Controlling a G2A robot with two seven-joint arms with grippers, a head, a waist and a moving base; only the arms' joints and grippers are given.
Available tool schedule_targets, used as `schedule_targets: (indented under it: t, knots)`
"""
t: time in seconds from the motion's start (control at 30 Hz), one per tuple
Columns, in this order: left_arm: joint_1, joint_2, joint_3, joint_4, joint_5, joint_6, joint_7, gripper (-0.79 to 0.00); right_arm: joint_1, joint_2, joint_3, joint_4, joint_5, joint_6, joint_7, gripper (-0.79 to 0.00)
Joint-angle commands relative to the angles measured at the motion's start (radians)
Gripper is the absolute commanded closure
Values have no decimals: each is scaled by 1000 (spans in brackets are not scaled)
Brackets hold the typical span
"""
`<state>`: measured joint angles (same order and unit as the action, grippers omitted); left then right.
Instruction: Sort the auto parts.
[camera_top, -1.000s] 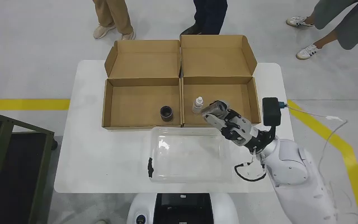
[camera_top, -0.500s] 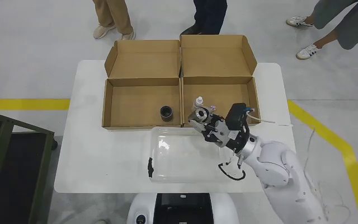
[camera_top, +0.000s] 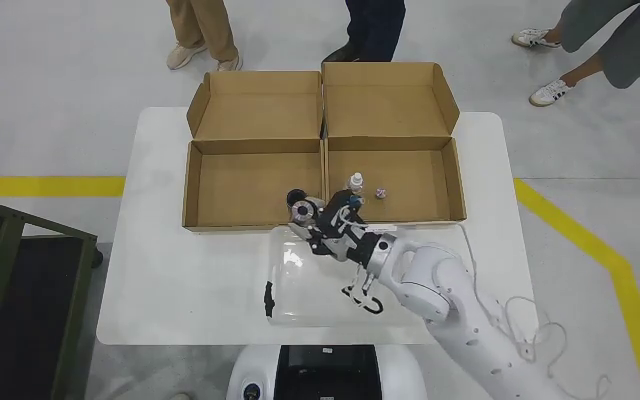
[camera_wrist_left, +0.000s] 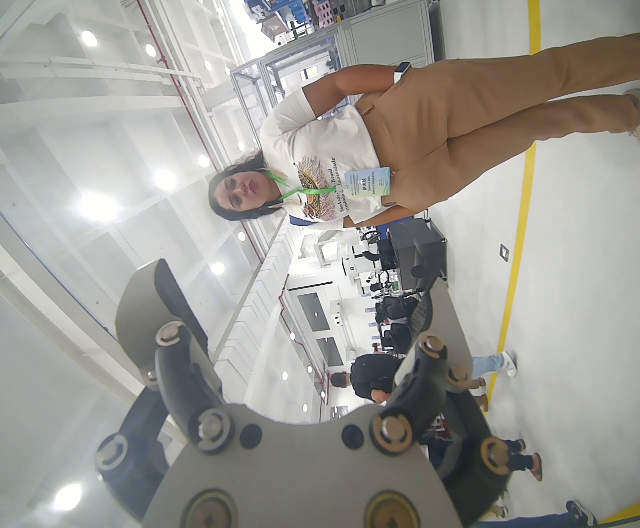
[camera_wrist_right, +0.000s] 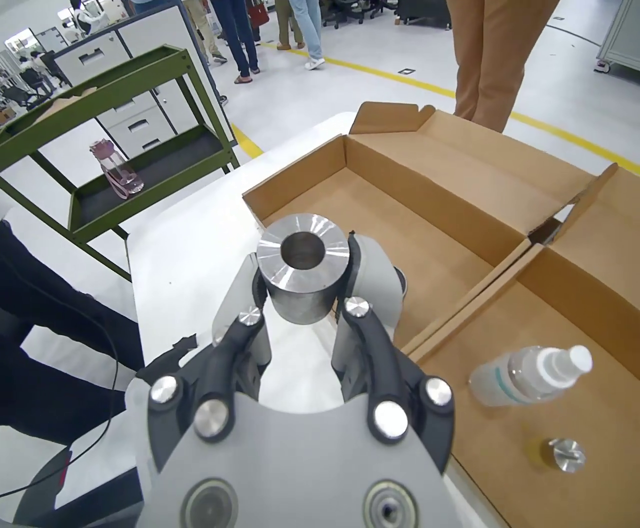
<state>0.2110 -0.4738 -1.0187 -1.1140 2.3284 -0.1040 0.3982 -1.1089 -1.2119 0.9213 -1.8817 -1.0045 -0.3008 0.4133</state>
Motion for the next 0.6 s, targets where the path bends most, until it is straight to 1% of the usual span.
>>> schedule_targets:
  t: [0.0,0.37,0.57]
  knots:
    - [0,0,0,0,0,0,0,-785,41,-12,-34,27,-5,21,9,0]
    - [0,0,0,0,0,0,0,-785,246,-93,-211,182,-35,143,75,0]
    - [0,0,0,0,0,0,0,-785,328,-140,-284,267,-36,194,107,0]
